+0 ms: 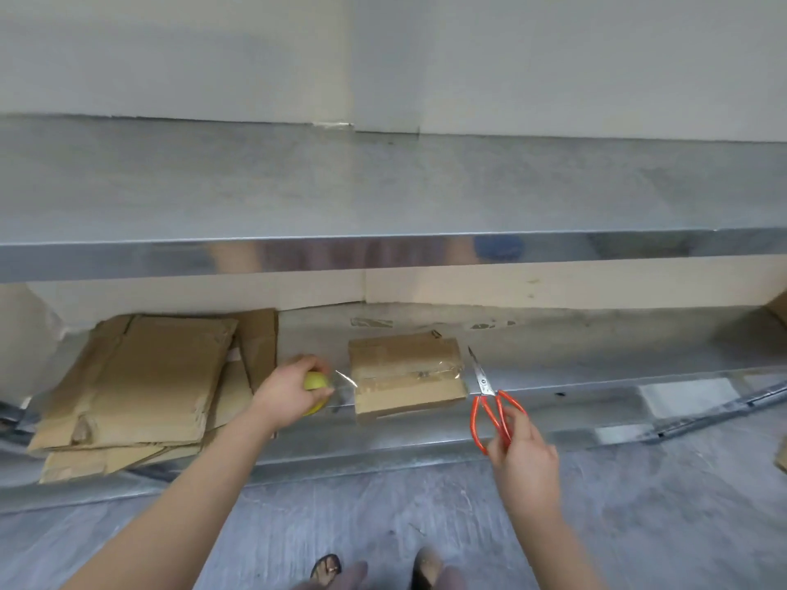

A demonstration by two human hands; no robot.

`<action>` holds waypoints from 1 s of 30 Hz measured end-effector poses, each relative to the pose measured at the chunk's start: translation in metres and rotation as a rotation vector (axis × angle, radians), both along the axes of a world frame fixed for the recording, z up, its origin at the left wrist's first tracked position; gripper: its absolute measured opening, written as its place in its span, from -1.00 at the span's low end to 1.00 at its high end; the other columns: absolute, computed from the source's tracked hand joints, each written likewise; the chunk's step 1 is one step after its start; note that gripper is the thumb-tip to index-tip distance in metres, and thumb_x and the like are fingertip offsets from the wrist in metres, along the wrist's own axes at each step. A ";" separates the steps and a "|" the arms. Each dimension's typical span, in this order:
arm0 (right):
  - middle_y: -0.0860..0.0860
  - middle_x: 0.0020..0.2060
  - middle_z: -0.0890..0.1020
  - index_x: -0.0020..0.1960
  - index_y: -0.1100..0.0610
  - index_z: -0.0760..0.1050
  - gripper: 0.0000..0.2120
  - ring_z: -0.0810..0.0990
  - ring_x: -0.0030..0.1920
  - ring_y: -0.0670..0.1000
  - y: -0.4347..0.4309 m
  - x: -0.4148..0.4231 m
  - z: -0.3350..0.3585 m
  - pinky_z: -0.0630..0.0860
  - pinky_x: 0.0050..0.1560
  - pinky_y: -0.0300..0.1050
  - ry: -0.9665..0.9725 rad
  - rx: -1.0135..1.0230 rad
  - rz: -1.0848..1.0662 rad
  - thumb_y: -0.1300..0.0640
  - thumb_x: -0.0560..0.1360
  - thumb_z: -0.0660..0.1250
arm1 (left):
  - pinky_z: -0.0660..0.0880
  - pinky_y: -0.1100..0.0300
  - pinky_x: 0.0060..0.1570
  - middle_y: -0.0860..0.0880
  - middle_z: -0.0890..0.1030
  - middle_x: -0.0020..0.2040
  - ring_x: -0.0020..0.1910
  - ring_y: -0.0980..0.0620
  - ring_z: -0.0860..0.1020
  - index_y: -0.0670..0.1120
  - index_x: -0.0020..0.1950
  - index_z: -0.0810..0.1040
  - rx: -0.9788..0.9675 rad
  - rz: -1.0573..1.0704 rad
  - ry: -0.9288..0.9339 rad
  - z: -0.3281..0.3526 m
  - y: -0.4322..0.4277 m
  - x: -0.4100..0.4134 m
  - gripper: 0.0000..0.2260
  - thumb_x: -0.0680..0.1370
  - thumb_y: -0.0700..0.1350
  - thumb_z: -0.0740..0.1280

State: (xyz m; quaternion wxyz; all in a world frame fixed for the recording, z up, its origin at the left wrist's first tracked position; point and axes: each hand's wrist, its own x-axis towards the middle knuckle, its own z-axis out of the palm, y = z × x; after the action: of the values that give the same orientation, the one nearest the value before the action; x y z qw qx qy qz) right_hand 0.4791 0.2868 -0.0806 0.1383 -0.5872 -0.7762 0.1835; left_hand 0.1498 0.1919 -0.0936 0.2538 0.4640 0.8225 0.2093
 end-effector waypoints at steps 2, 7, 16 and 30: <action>-0.01 -0.09 0.68 0.23 0.12 0.50 -0.64 0.65 -0.06 0.13 -0.034 -0.017 0.005 0.39 -0.06 0.01 0.030 -0.021 0.032 0.24 0.45 0.41 | 0.44 0.12 0.07 -0.02 0.56 0.09 0.08 -0.05 0.52 -0.03 0.11 0.54 -0.002 -0.021 -0.017 -0.001 -0.001 -0.004 -0.73 0.46 -0.03 0.46; -0.29 -0.14 0.59 0.09 -0.24 0.37 -0.72 0.59 -0.11 -0.21 -0.100 -0.065 -0.006 0.50 -0.01 -0.19 0.101 -0.309 0.067 -0.19 0.43 0.36 | 0.41 0.16 0.02 -0.04 0.53 0.10 0.06 -0.05 0.50 -0.04 0.11 0.50 -0.019 -0.090 -0.030 -0.004 -0.001 -0.008 -0.76 0.49 -0.02 0.42; -0.18 -0.41 0.57 -0.07 -0.07 0.38 -0.61 0.49 -0.42 -0.24 -0.122 -0.118 -0.030 0.39 -0.34 -0.28 0.413 -0.714 0.002 -0.38 0.41 0.30 | 0.41 0.15 0.06 -0.05 0.51 0.10 0.06 -0.05 0.48 -0.01 0.08 0.49 -0.006 -0.133 -0.034 -0.007 -0.005 -0.019 -0.79 0.49 -0.03 0.41; -0.18 -0.37 0.58 -0.07 -0.12 0.35 -0.61 0.51 -0.38 -0.23 -0.111 -0.127 -0.041 0.43 -0.28 -0.24 0.406 -0.646 -0.062 -0.40 0.38 0.32 | 0.39 0.15 0.01 -0.06 0.50 0.08 0.04 -0.06 0.47 -0.05 0.04 0.47 0.007 -0.187 -0.027 -0.012 0.001 -0.028 -0.81 0.50 -0.05 0.40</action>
State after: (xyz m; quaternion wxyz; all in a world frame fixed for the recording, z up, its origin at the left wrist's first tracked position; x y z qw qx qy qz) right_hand 0.3523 0.1755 -0.1215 0.1027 -0.5752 -0.6170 0.5272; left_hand 0.1213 0.1925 -0.1054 0.2817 0.5369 0.7712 0.1938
